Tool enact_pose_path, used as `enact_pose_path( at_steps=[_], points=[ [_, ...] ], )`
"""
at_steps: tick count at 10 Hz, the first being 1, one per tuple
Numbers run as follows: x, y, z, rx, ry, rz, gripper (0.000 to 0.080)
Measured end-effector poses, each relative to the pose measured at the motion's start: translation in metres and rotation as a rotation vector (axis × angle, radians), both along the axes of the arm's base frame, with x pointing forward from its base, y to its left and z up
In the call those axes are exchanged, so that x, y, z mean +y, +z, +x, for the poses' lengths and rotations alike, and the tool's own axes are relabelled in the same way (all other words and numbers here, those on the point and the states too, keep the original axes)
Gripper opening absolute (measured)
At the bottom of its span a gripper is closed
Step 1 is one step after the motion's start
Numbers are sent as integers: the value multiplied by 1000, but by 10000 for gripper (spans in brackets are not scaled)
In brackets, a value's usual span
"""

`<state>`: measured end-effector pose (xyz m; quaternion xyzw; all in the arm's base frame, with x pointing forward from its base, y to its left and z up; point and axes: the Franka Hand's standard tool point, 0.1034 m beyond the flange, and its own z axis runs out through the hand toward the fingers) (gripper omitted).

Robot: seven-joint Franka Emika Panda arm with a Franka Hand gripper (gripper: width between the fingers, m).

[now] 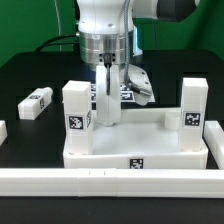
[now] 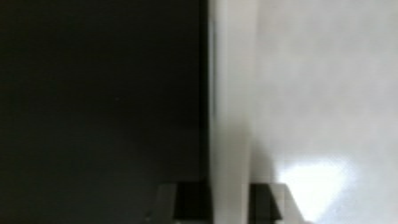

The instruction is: Assemble desk

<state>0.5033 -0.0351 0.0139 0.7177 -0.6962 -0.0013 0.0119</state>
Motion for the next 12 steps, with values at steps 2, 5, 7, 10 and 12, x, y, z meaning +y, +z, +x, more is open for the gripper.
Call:
enact_pose_path(
  at_steps=[2,5,7,10,12],
  points=[
    [0,0,0,0,4,-1,60],
    [-14,1,2,0,294,-3,60],
    [-23,1,3,2,453,-4,60],
    [-29,1,2,6,632,-7,60],
    [-30,0,2,11,785,-5,60]
  ],
)
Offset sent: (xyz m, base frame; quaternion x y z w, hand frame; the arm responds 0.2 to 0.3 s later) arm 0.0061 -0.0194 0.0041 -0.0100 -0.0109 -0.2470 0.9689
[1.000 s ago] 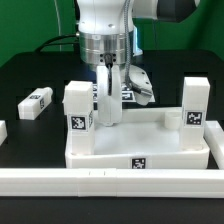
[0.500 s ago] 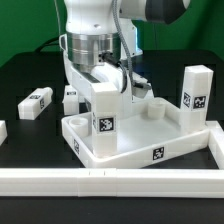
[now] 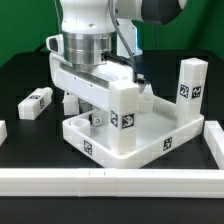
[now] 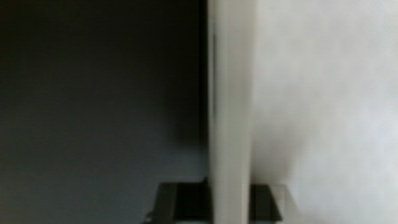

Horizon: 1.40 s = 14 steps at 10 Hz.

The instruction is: Assemble desk

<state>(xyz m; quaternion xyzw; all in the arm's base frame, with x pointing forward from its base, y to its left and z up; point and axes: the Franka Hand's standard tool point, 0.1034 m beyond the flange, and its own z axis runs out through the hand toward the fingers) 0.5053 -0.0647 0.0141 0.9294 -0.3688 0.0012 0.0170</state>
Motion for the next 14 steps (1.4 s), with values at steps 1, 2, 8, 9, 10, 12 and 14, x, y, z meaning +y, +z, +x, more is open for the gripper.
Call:
enact_pose_path(
  at_steps=[1,2,8,9,10,12,14],
  points=[
    [0,-3,0,6,63,-7,60],
    [2,-4,3,5,98,-12,61],
    [7,-2,15,-8,436,-26,61],
    [7,-2,15,-5,484,-29,61],
    [8,-1,16,-4,507,-31,61],
    [21,-1,25,1,615,-45,61],
    [27,0,37,-7,768,-68,61]
  ],
)
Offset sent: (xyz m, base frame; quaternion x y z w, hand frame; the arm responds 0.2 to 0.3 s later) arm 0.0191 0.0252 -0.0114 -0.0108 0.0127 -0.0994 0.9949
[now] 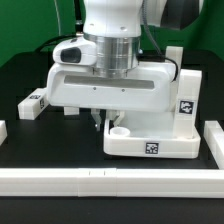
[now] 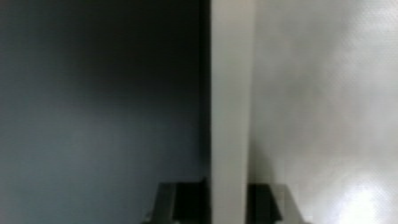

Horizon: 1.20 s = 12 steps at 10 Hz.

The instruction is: Assemble desk

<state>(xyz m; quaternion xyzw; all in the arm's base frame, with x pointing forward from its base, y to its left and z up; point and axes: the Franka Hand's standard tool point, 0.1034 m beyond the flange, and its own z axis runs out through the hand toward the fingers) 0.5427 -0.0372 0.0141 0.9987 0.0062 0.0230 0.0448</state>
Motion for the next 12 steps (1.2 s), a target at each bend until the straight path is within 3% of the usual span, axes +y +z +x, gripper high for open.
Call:
enact_pose_path(
  at_steps=[4,10,12],
  points=[
    [-6,2,1,18,211,-16,61],
    [7,8,31,13,493,-60,61],
    [7,8,32,6,548,-74,61]
  ],
)
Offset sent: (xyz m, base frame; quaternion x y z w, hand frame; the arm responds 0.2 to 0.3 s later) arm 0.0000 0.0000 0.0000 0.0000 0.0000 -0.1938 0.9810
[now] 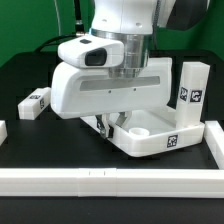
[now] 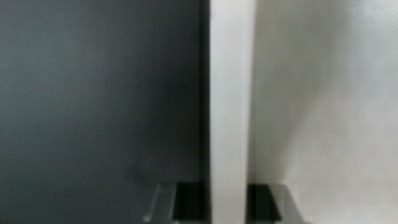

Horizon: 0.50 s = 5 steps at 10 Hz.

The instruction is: Assemble desk

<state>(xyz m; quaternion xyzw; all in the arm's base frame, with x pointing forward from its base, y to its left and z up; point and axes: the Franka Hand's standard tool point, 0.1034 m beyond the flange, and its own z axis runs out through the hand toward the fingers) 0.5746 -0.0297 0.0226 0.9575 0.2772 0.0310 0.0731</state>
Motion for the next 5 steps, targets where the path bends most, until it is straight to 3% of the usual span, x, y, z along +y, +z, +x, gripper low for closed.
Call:
enact_pose_path(
  at_steps=[3,5],
  points=[
    [-3,2,3,17,154,-26,61],
    [10,6,17,20,323,-56,61]
  ],
)
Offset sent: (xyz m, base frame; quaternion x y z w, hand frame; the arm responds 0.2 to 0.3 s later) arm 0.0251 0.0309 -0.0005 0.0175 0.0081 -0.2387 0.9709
